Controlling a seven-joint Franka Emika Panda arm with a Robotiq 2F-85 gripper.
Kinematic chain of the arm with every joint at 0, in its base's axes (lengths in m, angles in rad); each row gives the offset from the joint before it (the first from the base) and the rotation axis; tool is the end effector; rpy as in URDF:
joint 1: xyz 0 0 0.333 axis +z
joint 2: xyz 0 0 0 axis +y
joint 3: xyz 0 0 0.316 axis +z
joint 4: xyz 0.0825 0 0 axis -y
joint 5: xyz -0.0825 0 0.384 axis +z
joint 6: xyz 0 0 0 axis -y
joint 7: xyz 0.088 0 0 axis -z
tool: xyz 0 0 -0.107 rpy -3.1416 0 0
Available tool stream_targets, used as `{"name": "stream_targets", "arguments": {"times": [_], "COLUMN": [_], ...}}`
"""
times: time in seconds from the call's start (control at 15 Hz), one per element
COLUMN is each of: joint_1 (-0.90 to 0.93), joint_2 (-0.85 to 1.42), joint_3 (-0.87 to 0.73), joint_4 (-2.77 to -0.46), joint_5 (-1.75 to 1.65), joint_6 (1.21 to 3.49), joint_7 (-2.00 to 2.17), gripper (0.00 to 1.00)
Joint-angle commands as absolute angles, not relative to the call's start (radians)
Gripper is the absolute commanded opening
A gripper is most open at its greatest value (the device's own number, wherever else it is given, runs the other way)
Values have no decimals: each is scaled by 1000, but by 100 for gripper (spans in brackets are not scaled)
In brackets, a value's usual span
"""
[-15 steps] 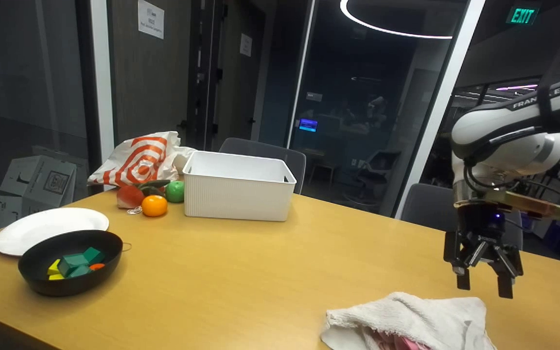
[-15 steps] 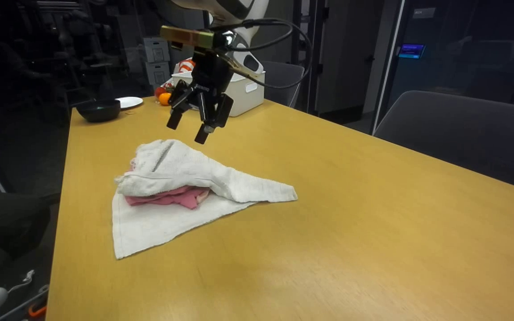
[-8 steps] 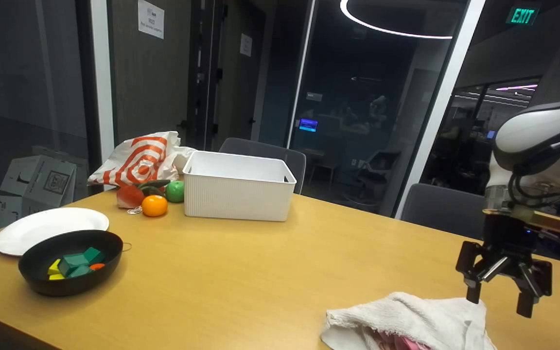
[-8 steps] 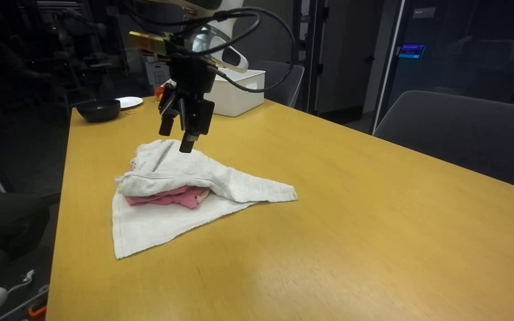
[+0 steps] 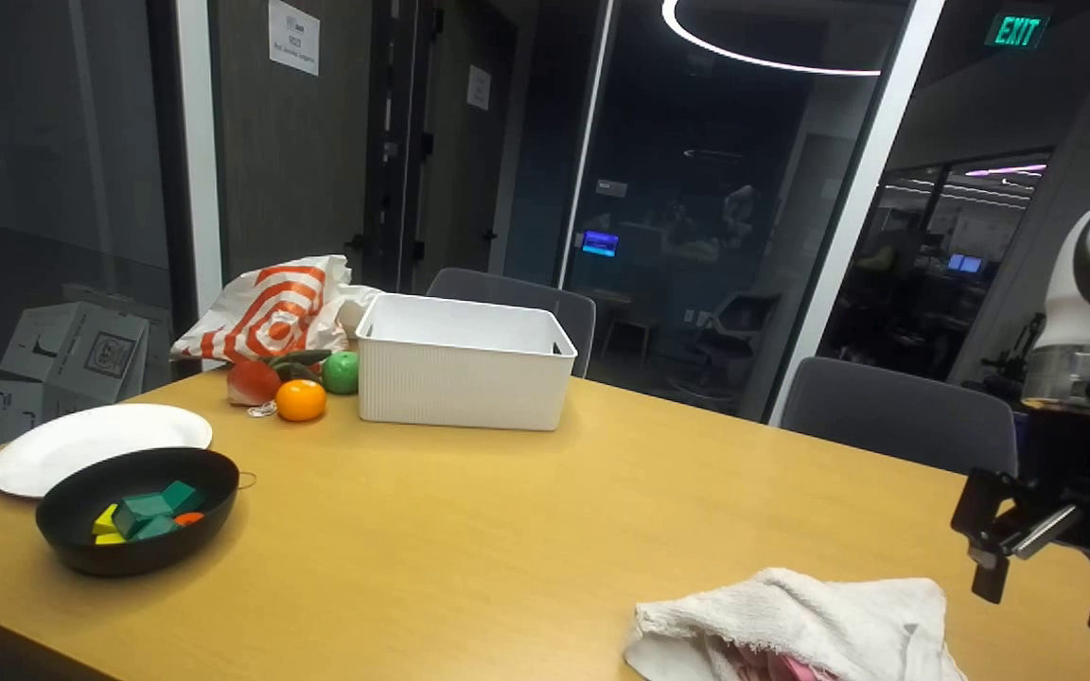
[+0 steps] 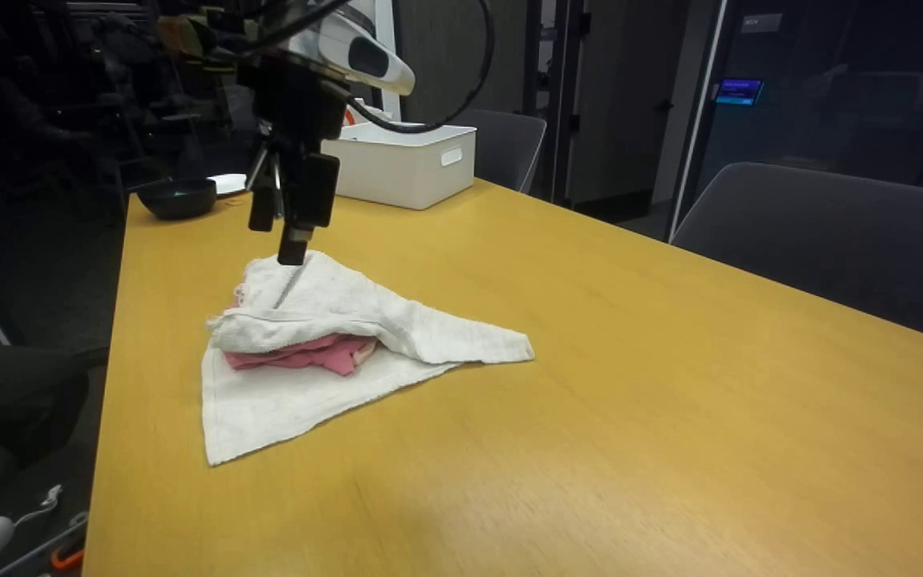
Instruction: Put the two t-shirts on the white towel then fold the towel into a triangle once.
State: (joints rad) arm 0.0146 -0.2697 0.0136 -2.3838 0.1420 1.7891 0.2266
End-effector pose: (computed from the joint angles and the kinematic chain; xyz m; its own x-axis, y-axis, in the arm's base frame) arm 0.4158 0.0239 0.4028 0.9126 -0.2283 -0.3393 -0.2573 -0.9654 -0.0424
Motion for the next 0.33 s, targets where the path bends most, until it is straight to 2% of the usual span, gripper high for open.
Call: {"name": "stream_targets", "arguments": {"times": [0.0,0.27], "joint_1": [3,2], "joint_2": [-344,-320], "joint_3": [13,21], "joint_4": [-2406,-2394], "joint_5": [162,144], "joint_6": [1713,1721], "joint_7": [228,225], "gripper": [100,100]}}
